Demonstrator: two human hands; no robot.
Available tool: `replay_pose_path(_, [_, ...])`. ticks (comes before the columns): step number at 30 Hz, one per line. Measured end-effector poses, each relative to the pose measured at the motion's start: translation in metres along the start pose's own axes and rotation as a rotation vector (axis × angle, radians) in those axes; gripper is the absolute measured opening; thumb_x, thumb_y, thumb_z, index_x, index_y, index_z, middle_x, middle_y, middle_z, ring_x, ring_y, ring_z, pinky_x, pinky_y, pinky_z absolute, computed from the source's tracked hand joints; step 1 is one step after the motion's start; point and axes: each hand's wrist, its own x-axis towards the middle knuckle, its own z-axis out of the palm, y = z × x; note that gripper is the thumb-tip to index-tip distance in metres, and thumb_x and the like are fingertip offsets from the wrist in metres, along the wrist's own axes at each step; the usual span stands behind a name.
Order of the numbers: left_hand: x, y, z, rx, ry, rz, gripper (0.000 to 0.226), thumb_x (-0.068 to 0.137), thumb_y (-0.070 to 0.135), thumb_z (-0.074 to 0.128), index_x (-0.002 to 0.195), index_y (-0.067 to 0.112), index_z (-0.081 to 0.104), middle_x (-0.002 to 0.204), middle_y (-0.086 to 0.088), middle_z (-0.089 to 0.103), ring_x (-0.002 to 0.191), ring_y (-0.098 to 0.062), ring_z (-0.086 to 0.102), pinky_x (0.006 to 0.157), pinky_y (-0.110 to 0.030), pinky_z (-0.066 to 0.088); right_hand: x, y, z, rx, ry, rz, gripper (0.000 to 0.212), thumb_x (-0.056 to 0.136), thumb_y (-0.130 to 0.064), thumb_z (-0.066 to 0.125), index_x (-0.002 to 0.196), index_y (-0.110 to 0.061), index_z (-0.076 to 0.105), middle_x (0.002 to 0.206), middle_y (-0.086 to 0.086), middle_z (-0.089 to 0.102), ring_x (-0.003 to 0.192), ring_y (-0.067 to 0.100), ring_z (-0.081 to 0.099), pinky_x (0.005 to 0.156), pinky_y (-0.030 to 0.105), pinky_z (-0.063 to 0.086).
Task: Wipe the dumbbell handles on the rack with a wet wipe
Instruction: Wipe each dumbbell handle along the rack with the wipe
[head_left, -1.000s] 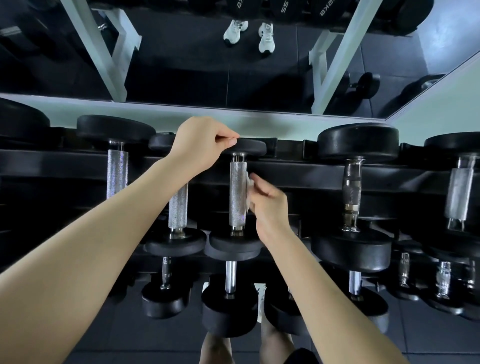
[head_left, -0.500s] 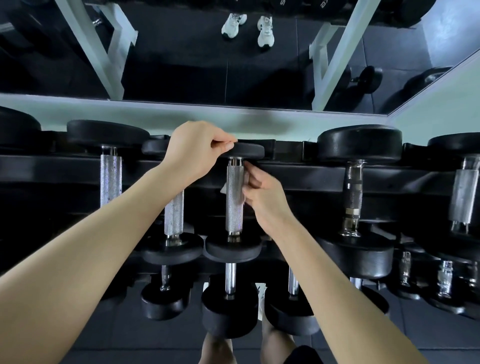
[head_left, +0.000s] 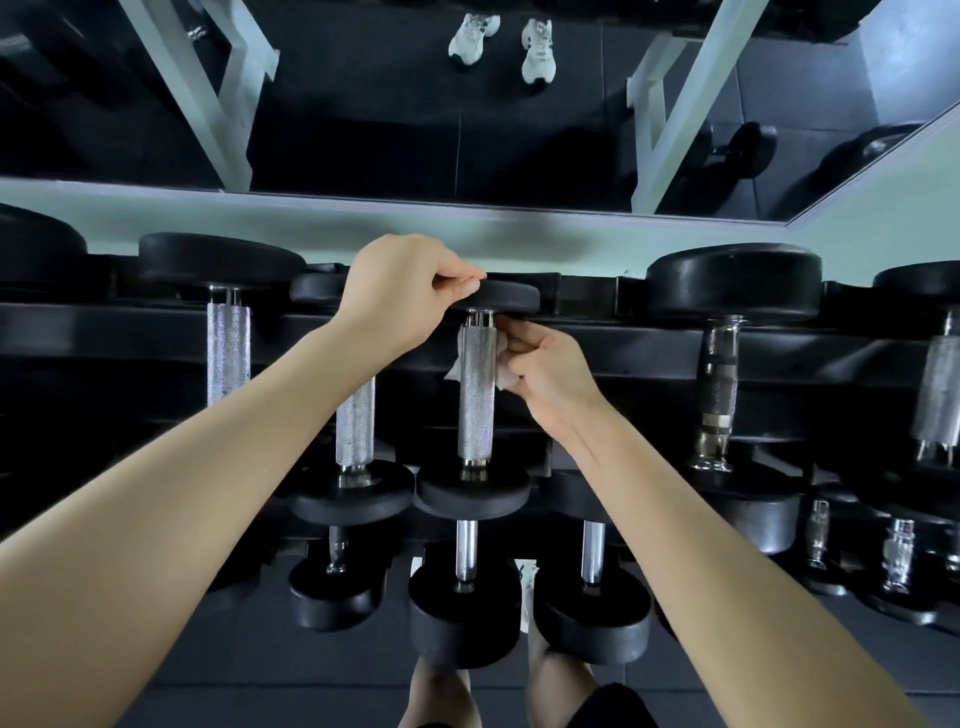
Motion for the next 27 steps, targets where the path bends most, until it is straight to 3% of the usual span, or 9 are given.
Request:
replay_pose_path(4, [0.0,0.0,0.002,0.007,0.012,0.007,0.021,0.093,0.024,0.056,0.109,0.022,0.071,0.104,0.003,0.071,0.099,-0.014,0.06,0.069,-0.02,0.033,-0.011,0.01,-0.001,-0.089,0.028,-0.039,0.053,0.081,0.025,0.035,0.106,-0.011,0.064,0.075,-0.001,0.067,0.074,0.014,0.066,0.074,0.024,0.056])
replay_pose_path(8, [0.002,0.0,0.002,-0.006,0.011,0.012,0.021,0.093,0.023,0.057,0.108,0.021,0.071,0.106,0.004,0.071,0.101,-0.014,0.061,0.071,-0.019,0.034,-0.026,0.027,-0.008,-0.215,0.004,0.014,0.044,0.088,0.017,0.044,0.121,-0.008,0.06,0.085,0.003,0.073,0.079,0.011,0.071,0.077,0.023,0.057])
replay_pose_path(10, [0.002,-0.001,0.001,-0.004,0.011,0.018,0.021,0.093,0.024,0.057,0.108,0.022,0.072,0.106,0.004,0.071,0.1,-0.014,0.062,0.072,-0.02,0.037,-0.031,0.03,-0.011,-0.284,0.029,0.029,0.039,0.089,0.011,0.05,0.121,-0.009,0.061,0.089,-0.001,0.073,0.082,0.006,0.071,0.076,0.018,0.055])
replay_pose_path(13, [0.003,-0.001,-0.001,-0.006,-0.008,0.022,0.021,0.093,0.025,0.057,0.108,0.022,0.072,0.107,0.005,0.071,0.098,-0.013,0.061,0.07,-0.019,0.034,-0.04,0.033,-0.016,-0.303,0.089,0.023,0.038,0.088,0.009,0.054,0.115,-0.015,0.065,0.102,-0.002,0.072,0.097,0.009,0.068,0.086,0.023,0.054])
replay_pose_path(17, [0.004,-0.003,0.0,-0.015,-0.019,0.014,0.019,0.093,0.024,0.057,0.103,0.022,0.074,0.098,0.001,0.072,0.087,-0.015,0.06,0.072,-0.023,0.042,-0.042,0.025,-0.014,-0.174,0.204,-0.16,0.036,0.091,0.002,0.055,0.121,-0.017,0.062,0.104,-0.01,0.07,0.1,0.001,0.062,0.093,0.022,0.048])
replay_pose_path(19, [0.003,-0.003,-0.001,-0.017,-0.019,0.016,0.02,0.093,0.023,0.057,0.104,0.022,0.073,0.098,0.001,0.072,0.087,-0.015,0.06,0.072,-0.024,0.042,-0.044,0.022,-0.003,-0.409,0.155,-0.378,0.034,0.095,-0.008,0.053,0.127,-0.016,0.058,0.113,-0.017,0.066,0.1,-0.008,0.06,0.09,0.012,0.044])
replay_pose_path(21, [0.001,-0.003,-0.002,-0.024,-0.021,0.018,0.021,0.093,0.025,0.056,0.108,0.024,0.071,0.103,0.004,0.071,0.096,-0.014,0.061,0.07,-0.02,0.035,-0.041,0.03,0.006,-0.854,0.121,-0.63,0.034,0.095,-0.004,0.05,0.128,-0.008,0.057,0.132,-0.003,0.058,0.111,-0.001,0.057,0.091,0.011,0.041])
replay_pose_path(24, [0.0,-0.004,-0.006,-0.036,-0.054,0.019,0.022,0.093,0.027,0.056,0.109,0.025,0.071,0.104,0.004,0.071,0.101,-0.014,0.062,0.076,-0.023,0.042,-0.019,0.05,-0.004,-1.558,0.01,-0.987,0.055,0.078,0.012,0.063,0.131,0.002,0.051,0.143,0.017,0.043,0.137,0.03,0.032,0.112,0.044,0.03])
replay_pose_path(27, [-0.002,-0.004,-0.013,-0.002,-0.113,0.045,0.026,0.095,0.023,0.052,0.115,0.025,0.068,0.112,0.004,0.069,0.107,-0.014,0.059,0.086,-0.024,0.042,-0.006,0.033,-0.021,-1.781,-0.154,-1.088,0.055,0.08,0.01,0.048,0.134,0.0,0.047,0.144,0.015,0.043,0.137,0.031,0.032,0.111,0.047,0.028])
